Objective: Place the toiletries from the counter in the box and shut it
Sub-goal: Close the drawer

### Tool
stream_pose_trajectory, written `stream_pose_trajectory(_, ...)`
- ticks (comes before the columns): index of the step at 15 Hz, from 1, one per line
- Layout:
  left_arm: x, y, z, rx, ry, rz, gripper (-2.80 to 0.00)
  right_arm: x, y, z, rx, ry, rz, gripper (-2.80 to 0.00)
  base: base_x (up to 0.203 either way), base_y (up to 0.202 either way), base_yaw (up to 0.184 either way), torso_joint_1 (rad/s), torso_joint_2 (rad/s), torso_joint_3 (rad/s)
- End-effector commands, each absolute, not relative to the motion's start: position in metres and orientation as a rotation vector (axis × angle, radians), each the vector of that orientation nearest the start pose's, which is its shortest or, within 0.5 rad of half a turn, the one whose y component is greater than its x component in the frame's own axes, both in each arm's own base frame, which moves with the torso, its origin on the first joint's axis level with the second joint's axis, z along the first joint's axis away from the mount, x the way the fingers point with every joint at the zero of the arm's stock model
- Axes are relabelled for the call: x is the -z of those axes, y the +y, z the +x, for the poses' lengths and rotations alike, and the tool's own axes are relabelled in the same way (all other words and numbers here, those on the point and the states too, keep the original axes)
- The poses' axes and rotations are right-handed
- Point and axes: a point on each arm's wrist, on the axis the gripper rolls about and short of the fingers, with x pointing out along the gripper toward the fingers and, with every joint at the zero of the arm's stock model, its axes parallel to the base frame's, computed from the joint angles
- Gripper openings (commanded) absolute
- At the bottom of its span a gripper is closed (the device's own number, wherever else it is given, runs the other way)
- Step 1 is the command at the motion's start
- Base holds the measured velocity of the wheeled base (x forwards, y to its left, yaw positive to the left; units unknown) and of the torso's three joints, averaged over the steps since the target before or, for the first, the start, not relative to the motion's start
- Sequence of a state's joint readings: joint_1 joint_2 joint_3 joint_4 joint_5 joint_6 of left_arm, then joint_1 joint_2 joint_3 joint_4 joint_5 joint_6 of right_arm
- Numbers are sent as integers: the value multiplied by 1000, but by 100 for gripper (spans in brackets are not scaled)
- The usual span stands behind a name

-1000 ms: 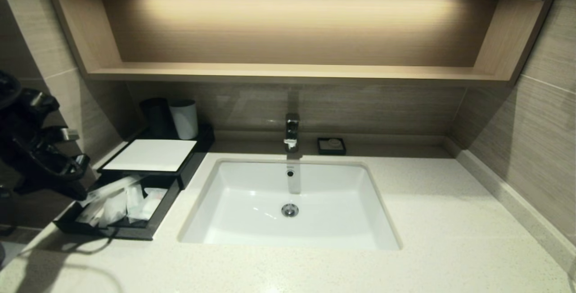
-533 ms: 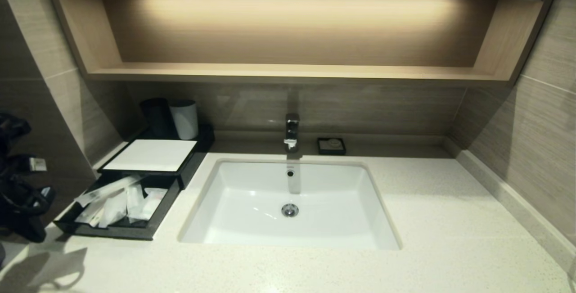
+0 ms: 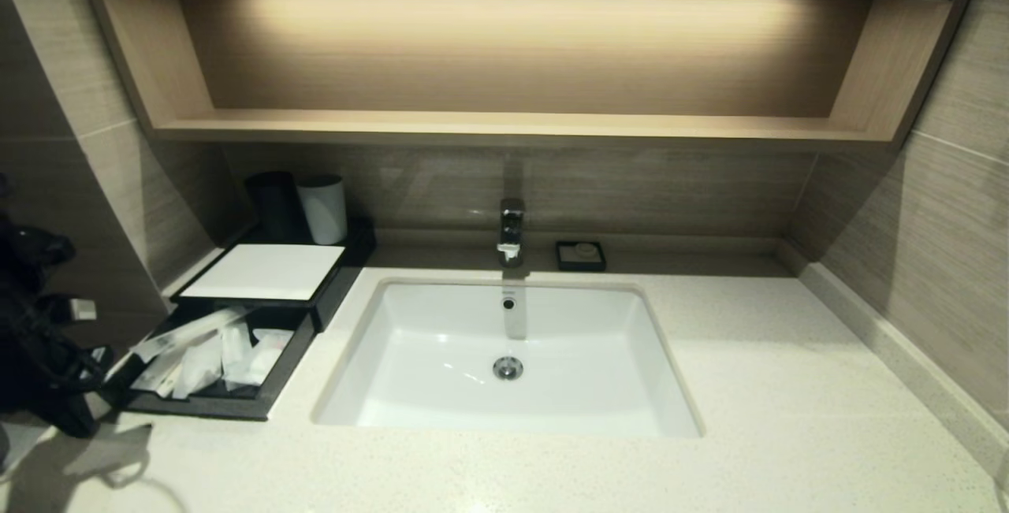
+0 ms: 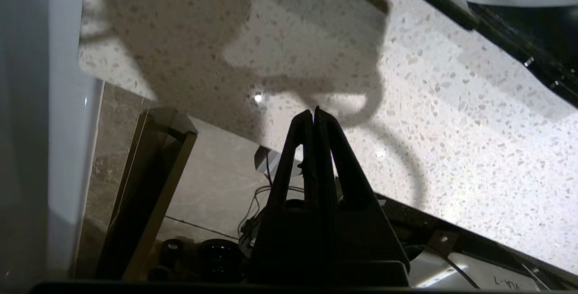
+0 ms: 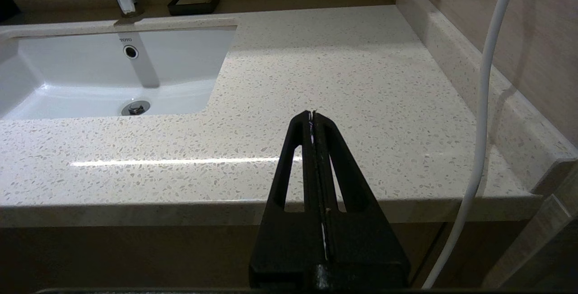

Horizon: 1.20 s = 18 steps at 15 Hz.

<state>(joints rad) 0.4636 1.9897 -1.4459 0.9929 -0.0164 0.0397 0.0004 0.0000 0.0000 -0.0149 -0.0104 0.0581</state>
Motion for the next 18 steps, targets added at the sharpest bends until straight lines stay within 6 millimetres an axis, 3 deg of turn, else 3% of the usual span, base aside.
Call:
stream_pose_trajectory(1,-130,142,287,-315,1559,-348,-280,-77,0,-23,10,-14,58,-280,0,0,0,0,0,0)
stream_pose_trajectory(8,-114,147,304,-285,1456,-357,-280,-77,0,-23,10,-16,58,-280,0,0,0,0,0,0)
stream_pose_trajectory(12,-115,148,308,-280,1424,-352,-280,-77,0,-23,9,-15,58,-280,0,0,0,0,0,0)
stream_pose_trajectory(14,-128,146,304,-278,1396,-340,-280,-77,0,-23,10,-14,58,-280,0,0,0,0,0,0)
stream_pose_trajectory(18,-175,133,300,-232,1263,-244,-280,-77,0,-23,9,-15,58,-280,0,0,0,0,0,0)
